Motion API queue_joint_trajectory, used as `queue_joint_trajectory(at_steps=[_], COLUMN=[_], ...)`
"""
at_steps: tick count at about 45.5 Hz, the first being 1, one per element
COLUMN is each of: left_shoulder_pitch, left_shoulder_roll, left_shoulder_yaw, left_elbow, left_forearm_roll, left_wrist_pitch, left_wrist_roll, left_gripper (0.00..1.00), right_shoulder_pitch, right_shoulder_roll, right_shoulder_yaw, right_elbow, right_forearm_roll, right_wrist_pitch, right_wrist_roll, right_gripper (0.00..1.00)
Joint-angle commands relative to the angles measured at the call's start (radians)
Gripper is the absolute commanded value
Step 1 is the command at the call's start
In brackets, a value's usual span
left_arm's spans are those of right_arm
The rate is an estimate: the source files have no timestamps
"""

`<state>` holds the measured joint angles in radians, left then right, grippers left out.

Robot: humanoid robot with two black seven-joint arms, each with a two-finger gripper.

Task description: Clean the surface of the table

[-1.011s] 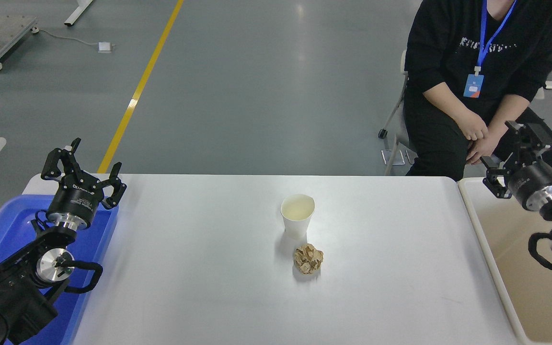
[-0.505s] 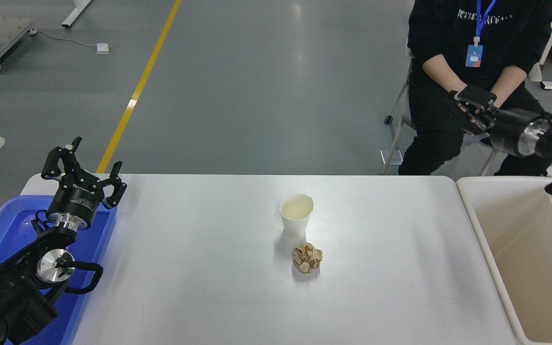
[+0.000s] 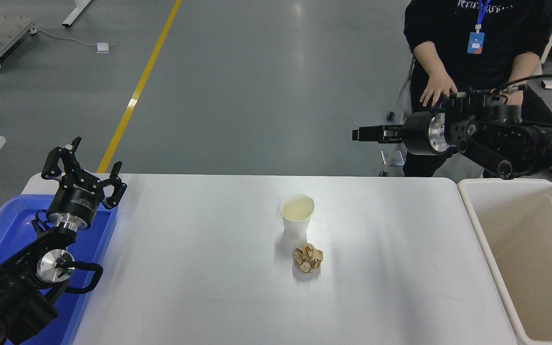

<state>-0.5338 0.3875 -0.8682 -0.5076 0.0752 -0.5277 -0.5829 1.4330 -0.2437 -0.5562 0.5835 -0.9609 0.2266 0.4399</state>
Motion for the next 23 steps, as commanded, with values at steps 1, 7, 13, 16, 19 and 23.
queue_joint_trajectory(at_steps=[1,7,13,16,19,23], left_shoulder_pitch=[0.0,0.0,0.0,0.0,0.0,0.0], left_shoulder_roll=[0.001,-0.001,-0.001,-0.001,0.001,-0.001], left_shoulder_yaw=[0.0,0.0,0.0,0.0,0.0,0.0], left_elbow=[0.0,0.0,0.0,0.0,0.0,0.0], left_forearm_roll=[0.0,0.0,0.0,0.0,0.0,0.0], left_wrist_pitch=[0.0,0.0,0.0,0.0,0.0,0.0], left_wrist_roll=[0.0,0.0,0.0,0.0,0.0,0.0], left_gripper=[1.0,1.0,1.0,1.0,1.0,1.0], right_shoulder_pitch=[0.041,0.044,0.041,0.035,0.02,-0.009], right_shoulder_roll=[0.11,0.138,0.173,0.188,0.196,0.199], right_shoulder_yaw=[-0.125,-0.125,-0.126,-0.126,-0.123,-0.125], right_elbow=[0.032,0.059,0.056,0.05,0.042,0.01], right_forearm_roll=[-0.081,-0.098,-0.098,-0.098,-0.096,-0.094], right_wrist_pitch=[-0.003,-0.004,-0.004,-0.006,-0.016,-0.07], right_wrist_roll=[0.016,0.02,0.02,0.02,0.02,0.019], right_gripper=[0.99,0.99,0.99,0.98,0.98,0.97])
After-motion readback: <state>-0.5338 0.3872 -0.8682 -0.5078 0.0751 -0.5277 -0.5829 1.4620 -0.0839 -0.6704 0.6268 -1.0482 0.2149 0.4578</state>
